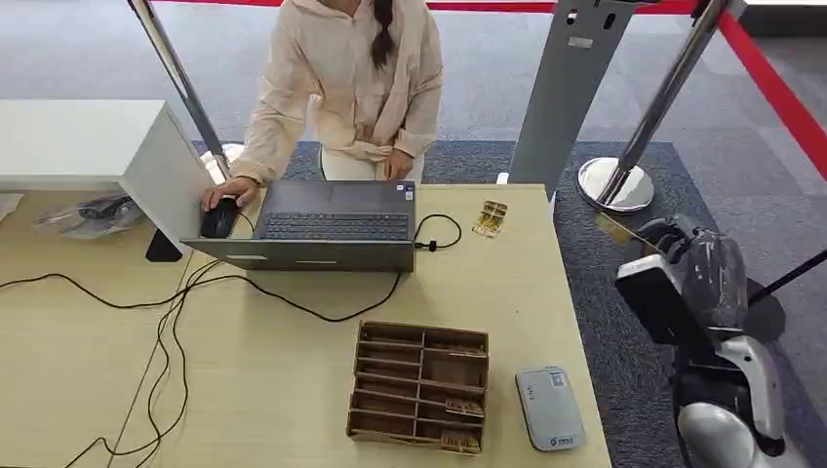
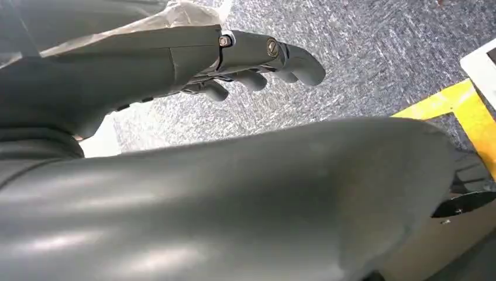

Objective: Pass the card to the sensor for recognition and then transmit it.

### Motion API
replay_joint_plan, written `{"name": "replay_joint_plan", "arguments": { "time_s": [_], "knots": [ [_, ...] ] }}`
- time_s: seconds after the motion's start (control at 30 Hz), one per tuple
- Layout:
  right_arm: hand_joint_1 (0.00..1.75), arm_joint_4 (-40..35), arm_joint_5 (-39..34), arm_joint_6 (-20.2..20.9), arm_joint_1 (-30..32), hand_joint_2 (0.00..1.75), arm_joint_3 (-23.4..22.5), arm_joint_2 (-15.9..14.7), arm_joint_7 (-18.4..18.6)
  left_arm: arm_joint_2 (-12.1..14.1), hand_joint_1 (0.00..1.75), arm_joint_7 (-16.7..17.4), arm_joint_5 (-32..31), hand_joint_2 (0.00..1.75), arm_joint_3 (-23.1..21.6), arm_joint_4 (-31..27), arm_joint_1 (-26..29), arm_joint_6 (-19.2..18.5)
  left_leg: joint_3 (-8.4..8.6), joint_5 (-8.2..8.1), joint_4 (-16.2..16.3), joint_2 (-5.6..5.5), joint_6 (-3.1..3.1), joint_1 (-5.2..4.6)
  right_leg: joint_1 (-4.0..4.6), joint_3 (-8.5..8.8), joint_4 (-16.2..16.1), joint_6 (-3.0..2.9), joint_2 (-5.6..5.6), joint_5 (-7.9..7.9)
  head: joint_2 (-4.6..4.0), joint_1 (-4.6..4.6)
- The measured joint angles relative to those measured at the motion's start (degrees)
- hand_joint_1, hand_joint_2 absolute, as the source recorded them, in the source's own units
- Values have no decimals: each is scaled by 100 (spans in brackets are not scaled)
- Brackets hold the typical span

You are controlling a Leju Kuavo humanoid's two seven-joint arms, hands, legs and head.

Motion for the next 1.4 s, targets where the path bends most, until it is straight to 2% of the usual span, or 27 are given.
{"name": "replay_joint_plan", "arguments": {
  "time_s": [0.1, 0.17, 0.2, 0.27, 0.3, 0.33, 0.37, 0.4, 0.47, 0.5, 0.67, 0.77, 0.87, 0.93, 1.07, 1.4],
  "knots": [
    [162, 173, -77, -7, 129, 175, -90, -20, -11, 13, 0, 2, 11, 0, 13, 2, 1, 7, 0, 0, 0, 0, 0, 0, 0, 0, 0, 0, 0, 0, 0, 0],
    [161, 282, -252, 287, 197, 175, -134, -88, 88, 24, 0, 0, 29, 0, 44, 4, 0, 9, 0, 0, 0, 0, 0, 0, 0, 0, 0, 0, 0, 0, 0, 0],
    [145, 354, -348, 488, 234, 175, -153, -136, 153, 28, 0, 0, 39, 0, 57, 7, 0, 9, -1, 0, 0, 0, 0, 0, 0, 1, 0, 0, 0, 0, 0, 2],
    [140, 474, -668, 1218, 252, 175, -158, -265, 358, 46, 0, -9, 39, 0, 96, 11, 5, 7, 0, 0, 0, 0, 0, -1, 0, 0, 0, 0, 0, 0, 2, 0],
    [110, 531, -863, 1668, 269, 175, -140, -352, 461, 61, 0, -22, 37, 0, 105, 13, 0, -4, 1, 0, 1, 1, 0, -1, 0, 0, 0, 0, 0, 0, 0, 2],
    [110, 588, -1025, 2031, 305, 175, -118, -443, 533, 70, 0, -37, 31, 0, 109, 13, -1, -7, -1, 0, 0, -1, 1, -1, -1, 0, -1, 0, 0, 0, 0, 2],
    [101, 641, -1168, 2331, 332, 175, -90, -514, 590, 79, 0, -55, 18, 0, 118, 15, 3, -20, -1, 0, 1, -2, 1, -1, -1, 0, -1, 0, -1, 0, 0, 2],
    [112, 706, -1289, 2509, 354, 175, -57, -585, 614, 92, 0, -63, 5, 0, 124, 20, 6, -24, -2, 0, 0, -2, 0, -1, -1, 0, -1, 0, -1, 0, 0, 0],
    [117, 844, -1462, 2697, 422, 175, 0, -730, 653, 114, 0, -77, -6, 0, 127, 22, 2, -39, -3, -1, 0, -1, 1, -1, -1, 0, -1, 0, -1, 0, 0, 2],
    [134, 899, -1541, 2752, 446, 175, 26, -785, 684, 122, 0, -85, -13, 0, 127, 22, 3, -42, -3, -1, 0, -1, 1, -1, -1, -1, -1, 0, -1, 0, 0, 0],
    [147, 1132, -1738, 2826, 511, 175, 188, -999, 756, 155, 0, -101, -13, 0, 129, 26, 3, -44, -3, -1, 0, 0, 2, 0, -1, -1, -1, 0, 0, 0, 0, 0],
    [148, 1207, -1799, 2826, 512, 175, 284, -1062, 769, 168, 0, -105, -13, 0, 129, 26, -2, -44, -1, -1, 0, 1, 2, 0, -1, -1, -1, 0, 0, 0, 0, 0],
    [159, 1294, -1818, 2813, 510, 175, 373, -1128, 771, 188, 0, -105, -13, 0, 129, 26, 0, -44, -1, -1, 0, 0, 2, 0, -1, 0, 0, 0, 0, 0, 0, 2],
    [173, 1333, -1834, 2806, 511, 175, 426, -1158, 774, 205, 0, -107, -13, 0, 129, 26, -2, -44, -1, -1, 0, 1, 2, -1, -1, -1, 0, 0, 0, 0, 0, 0],
    [175, 1408, -1882, 2782, 507, 175, 524, -1196, 765, 227, 0, -107, -13, 0, 129, 26, -1, -44, -1, -1, 0, 0, 2, 0, -1, 0, 0, 0, 0, 0, 0, 2],
    [175, 1465, -2199, 2596, 502, 175, 581, -1222, 474, 262, 0, -118, 2, 0, 131, 26, -1, -35, -1, -1, 0, 0, 2, -1, -1, 0, 0, 0, 0, 0, 0, 0]
  ]
}}
